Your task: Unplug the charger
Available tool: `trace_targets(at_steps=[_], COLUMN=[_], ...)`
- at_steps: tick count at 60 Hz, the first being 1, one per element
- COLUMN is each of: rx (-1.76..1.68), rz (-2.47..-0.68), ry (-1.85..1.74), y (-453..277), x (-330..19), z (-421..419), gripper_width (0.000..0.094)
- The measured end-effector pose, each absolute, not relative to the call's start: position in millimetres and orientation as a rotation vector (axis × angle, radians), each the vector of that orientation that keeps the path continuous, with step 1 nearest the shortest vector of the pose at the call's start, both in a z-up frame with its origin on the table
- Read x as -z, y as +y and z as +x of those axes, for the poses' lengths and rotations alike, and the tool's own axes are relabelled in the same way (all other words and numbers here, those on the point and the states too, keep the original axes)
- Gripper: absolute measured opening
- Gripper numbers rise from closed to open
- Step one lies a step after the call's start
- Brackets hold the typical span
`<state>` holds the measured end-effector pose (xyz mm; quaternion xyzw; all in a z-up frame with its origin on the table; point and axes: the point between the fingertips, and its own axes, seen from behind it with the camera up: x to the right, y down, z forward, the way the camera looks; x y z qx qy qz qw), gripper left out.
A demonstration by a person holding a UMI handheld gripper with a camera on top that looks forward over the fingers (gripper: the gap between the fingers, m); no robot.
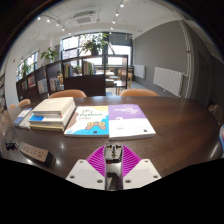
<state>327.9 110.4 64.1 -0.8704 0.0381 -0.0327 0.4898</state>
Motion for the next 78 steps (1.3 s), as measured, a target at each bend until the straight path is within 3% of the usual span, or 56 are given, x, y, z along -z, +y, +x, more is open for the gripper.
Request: trace_targets(at_steps=[13,17,21,24,28,31,44,52,61,70,78], rx=[-0.053,-0.08,-0.079,-0.046,-0.018,0.007,0.083,0.125,0.106,0.093,0.081], rz=[-2.221,-2.216,-2.247,-2.267,-2.237,-2.187,-1.963,-1.897,-1.915,-1.99,-2.027], ry=[0.063,0.055,0.039,0.035,0.029,0.039,0.003,-0.008,-0.005,0.003,0.004], y=[109,111,111,110,107,103,43,-34,-115,-177,-208], x=[-6,-11,-10,-17,-48,-84,-255,-310,-307,-266,-252], z=[296,288,285,287,287,285,256,230,201,175,160], gripper_width=[0.0221,0.0245,0.0297,0.0429,0.0628,0.0722,0.0821,0.0822,0.0823,0.0827,0.0827])
